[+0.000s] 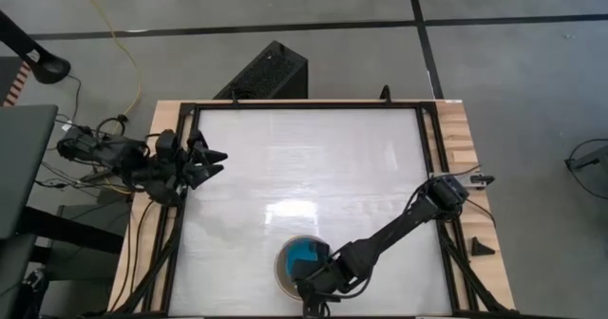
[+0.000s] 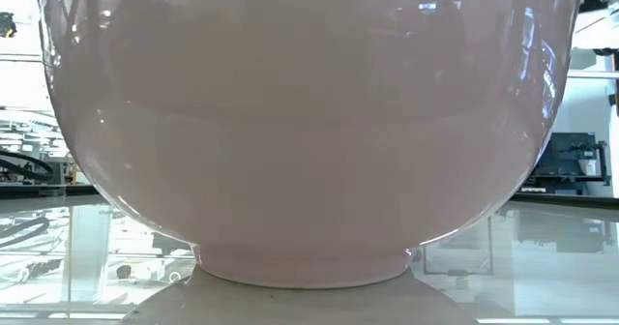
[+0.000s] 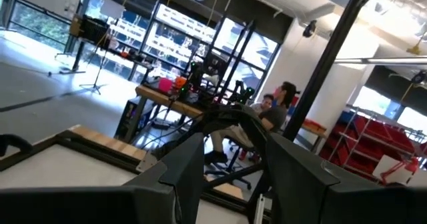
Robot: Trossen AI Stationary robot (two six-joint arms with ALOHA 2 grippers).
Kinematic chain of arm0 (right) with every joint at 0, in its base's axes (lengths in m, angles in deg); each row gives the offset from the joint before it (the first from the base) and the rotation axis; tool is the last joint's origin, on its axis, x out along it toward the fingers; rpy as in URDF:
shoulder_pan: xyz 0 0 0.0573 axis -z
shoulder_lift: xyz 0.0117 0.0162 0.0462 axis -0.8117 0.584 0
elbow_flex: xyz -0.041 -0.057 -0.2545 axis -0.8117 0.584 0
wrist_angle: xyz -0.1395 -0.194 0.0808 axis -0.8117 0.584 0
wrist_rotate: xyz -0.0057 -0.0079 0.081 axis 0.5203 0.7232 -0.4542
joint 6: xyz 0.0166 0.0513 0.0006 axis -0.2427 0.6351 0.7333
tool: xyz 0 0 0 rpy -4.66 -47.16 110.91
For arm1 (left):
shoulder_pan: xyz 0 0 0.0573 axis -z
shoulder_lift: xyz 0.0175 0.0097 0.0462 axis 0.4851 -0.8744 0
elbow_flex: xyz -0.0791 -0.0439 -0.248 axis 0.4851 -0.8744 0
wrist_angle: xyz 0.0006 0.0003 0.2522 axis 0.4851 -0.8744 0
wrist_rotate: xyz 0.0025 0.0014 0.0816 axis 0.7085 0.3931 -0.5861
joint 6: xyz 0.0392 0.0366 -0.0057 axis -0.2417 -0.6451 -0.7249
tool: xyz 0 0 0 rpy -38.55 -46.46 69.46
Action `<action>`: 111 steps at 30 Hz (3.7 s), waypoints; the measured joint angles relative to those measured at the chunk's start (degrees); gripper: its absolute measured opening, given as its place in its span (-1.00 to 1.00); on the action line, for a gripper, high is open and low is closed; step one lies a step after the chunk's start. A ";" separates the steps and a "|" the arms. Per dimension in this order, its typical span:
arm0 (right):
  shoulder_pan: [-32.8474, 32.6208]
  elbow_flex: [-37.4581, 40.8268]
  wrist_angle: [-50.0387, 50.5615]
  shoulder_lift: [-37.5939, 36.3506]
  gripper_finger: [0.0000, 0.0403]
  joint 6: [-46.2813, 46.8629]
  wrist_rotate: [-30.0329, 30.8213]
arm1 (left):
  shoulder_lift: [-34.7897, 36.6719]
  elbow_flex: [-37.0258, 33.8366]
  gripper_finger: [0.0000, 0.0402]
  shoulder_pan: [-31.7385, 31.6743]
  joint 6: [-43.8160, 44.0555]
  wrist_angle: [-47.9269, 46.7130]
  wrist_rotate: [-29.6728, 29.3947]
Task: Nest bowls inside each other
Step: Stack the blue bowl on top of the blue patterned bowl, then return to Home Position
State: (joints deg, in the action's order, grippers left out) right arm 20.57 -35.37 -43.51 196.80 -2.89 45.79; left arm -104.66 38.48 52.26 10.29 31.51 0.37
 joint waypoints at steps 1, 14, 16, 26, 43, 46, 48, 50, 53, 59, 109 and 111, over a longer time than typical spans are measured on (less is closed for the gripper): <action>-0.02 0.00 -0.56 0.00 -0.74 0.02 -0.71 | -0.01 0.00 -0.25 -0.01 0.01 0.05 0.06; -1.99 0.09 -7.45 -0.28 0.07 3.96 1.40 | -0.01 0.00 -0.25 -0.01 1.54 0.22 2.38; -2.33 0.11 -7.62 -0.63 0.17 4.70 2.94 | 0.01 0.00 -0.25 -0.02 1.54 0.22 2.69; -3.90 0.00 -11.10 -2.19 0.19 6.62 7.52 | -0.06 0.00 -0.25 -0.02 1.65 0.18 3.04; -5.95 7.78 -11.96 -2.65 -0.81 18.46 27.09 | -0.08 0.00 -0.25 -0.02 3.17 -1.18 5.10; -6.84 11.96 -14.88 -4.38 -0.76 20.98 29.59 | -0.03 0.00 -0.25 -0.02 3.59 -1.13 6.51; -7.63 15.58 -18.99 -6.33 -0.79 21.81 32.43 | -0.06 0.00 -0.25 0.01 3.66 -1.15 6.64; -8.23 19.86 -22.56 -8.81 -0.86 22.48 35.12 | -0.06 0.00 -0.25 0.01 3.78 -1.13 6.62; -9.13 27.19 -28.87 -12.73 -0.91 23.53 36.25 | -0.05 0.00 -0.25 0.01 3.69 -1.14 6.44; -9.44 37.41 -38.13 -17.03 -0.86 26.10 35.44 | -0.08 0.00 -0.25 0.01 3.10 -1.10 6.20; 6.05 102.60 -129.70 -71.02 -0.85 -22.96 19.82 | 28.01 -43.40 -0.25 -0.13 7.47 26.20 -10.28; 9.51 105.47 -130.82 -74.36 -0.85 -24.20 16.81 | 27.62 -43.21 -0.25 -0.27 7.43 24.85 -10.78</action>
State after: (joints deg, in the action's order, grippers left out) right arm 30.08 70.10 -174.32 122.45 -27.09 62.61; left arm -77.03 -4.73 51.99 17.72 56.37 -10.41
